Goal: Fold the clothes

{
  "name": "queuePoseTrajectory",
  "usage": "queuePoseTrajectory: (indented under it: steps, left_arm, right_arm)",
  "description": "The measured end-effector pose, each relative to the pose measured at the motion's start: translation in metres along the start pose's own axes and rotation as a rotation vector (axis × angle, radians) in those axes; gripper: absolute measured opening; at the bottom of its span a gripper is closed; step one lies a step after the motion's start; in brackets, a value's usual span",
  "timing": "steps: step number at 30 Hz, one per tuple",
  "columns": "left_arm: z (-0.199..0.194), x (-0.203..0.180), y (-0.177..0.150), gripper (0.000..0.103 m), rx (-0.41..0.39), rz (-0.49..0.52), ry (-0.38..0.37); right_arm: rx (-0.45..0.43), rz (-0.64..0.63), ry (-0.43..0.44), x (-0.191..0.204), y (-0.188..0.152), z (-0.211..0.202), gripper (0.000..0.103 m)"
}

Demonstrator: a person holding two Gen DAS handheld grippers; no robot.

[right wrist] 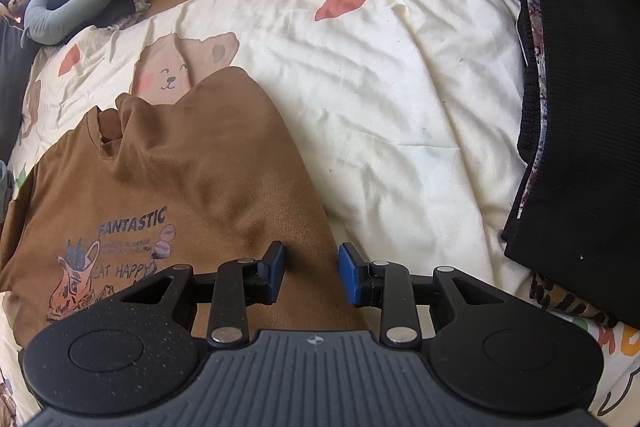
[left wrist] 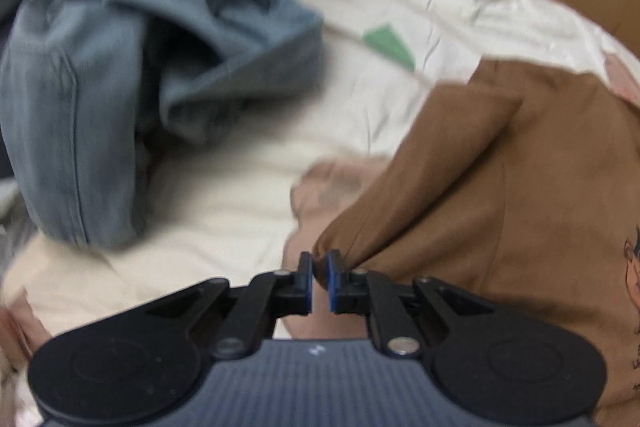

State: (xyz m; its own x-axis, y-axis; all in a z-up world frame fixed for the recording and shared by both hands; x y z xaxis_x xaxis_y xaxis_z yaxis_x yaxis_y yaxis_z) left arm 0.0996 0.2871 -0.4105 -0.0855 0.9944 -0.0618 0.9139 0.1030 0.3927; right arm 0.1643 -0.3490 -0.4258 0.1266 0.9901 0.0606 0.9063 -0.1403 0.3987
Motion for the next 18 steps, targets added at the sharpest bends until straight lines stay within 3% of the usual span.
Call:
queuePoseTrajectory:
  steps: [7, 11, 18]
  left_arm:
    - [-0.009, 0.011, 0.008, 0.011, -0.035, -0.001, 0.062]
    - [-0.006, 0.009, 0.03, 0.011, -0.074, 0.003, 0.038]
    - [0.006, -0.023, 0.075, 0.012, -0.139, 0.116, -0.045]
  right_arm:
    - [0.01, 0.001, -0.005, -0.001, -0.002, 0.002, 0.037]
    - [0.012, -0.012, -0.003, 0.002, -0.003, 0.002, 0.037]
    - [0.008, -0.013, -0.014, -0.001, -0.003, 0.002, 0.037]
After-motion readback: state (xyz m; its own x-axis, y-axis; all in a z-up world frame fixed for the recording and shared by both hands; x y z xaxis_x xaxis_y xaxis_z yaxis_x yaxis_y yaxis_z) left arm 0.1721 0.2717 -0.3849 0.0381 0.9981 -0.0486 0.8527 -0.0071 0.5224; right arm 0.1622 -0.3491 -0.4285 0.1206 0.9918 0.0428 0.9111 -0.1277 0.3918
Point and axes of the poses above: each gripper's, at about its wrist camera, not at the fingertips, and z roughly the way its jaws point, x to its left, y to its top, the point moved 7 cm from there along z, roughly the way its jaws point, and after that the axes turned 12 degrees about -y, right-handed, at the moved point
